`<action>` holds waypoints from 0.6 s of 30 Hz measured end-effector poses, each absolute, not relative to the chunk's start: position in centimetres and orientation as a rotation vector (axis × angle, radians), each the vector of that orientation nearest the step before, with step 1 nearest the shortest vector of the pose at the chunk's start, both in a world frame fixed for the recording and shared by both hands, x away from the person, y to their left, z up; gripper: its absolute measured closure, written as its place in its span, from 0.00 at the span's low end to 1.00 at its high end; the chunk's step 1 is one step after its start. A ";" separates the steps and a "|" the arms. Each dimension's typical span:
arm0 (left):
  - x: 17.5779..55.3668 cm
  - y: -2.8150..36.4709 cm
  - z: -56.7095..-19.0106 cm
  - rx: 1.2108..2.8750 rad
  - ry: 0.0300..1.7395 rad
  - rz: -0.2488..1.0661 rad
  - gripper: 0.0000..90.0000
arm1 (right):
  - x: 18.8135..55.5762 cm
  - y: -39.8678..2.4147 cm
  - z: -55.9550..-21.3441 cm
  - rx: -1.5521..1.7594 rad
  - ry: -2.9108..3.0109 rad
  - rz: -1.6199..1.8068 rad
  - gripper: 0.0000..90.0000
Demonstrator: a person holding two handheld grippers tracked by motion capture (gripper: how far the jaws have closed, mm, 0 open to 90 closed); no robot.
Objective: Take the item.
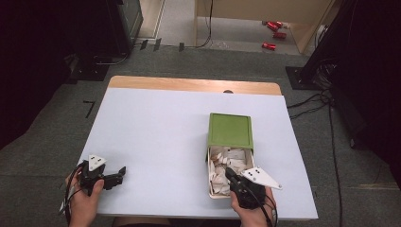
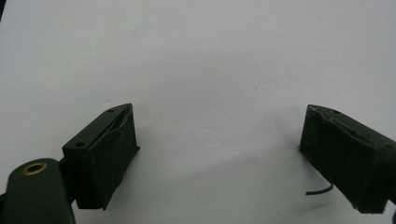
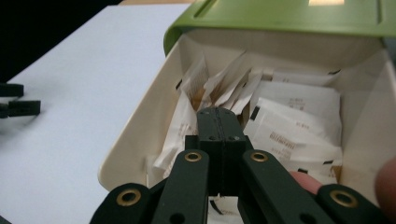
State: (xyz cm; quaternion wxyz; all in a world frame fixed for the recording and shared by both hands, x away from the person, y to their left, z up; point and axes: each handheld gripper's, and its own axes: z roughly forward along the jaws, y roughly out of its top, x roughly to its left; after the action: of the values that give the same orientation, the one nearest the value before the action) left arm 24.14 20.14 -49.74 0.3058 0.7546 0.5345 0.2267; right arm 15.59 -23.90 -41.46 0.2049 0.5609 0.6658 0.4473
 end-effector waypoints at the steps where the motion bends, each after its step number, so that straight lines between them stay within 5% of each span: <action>1: 24.1 20.1 -49.7 1.997 1.414 0.600 0.12 | 15.6 -24.0 -41.3 1.563 1.850 1.253 1.00; 12: 24.1 20.1 -49.7 1.997 1.415 0.600 0.12 | 15.8 -24.7 -40.1 1.565 1.851 1.276 1.00; 18: 24.1 20.1 -49.7 1.998 1.415 0.600 0.12 | 16.0 -24.0 -41.7 1.594 1.920 1.263 0.86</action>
State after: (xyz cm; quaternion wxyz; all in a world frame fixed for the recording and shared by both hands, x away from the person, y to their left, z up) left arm 24.15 20.14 -49.74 0.3057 0.7546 0.5345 0.2267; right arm 16.01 -24.01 -41.70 0.1714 0.5616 0.6764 0.4447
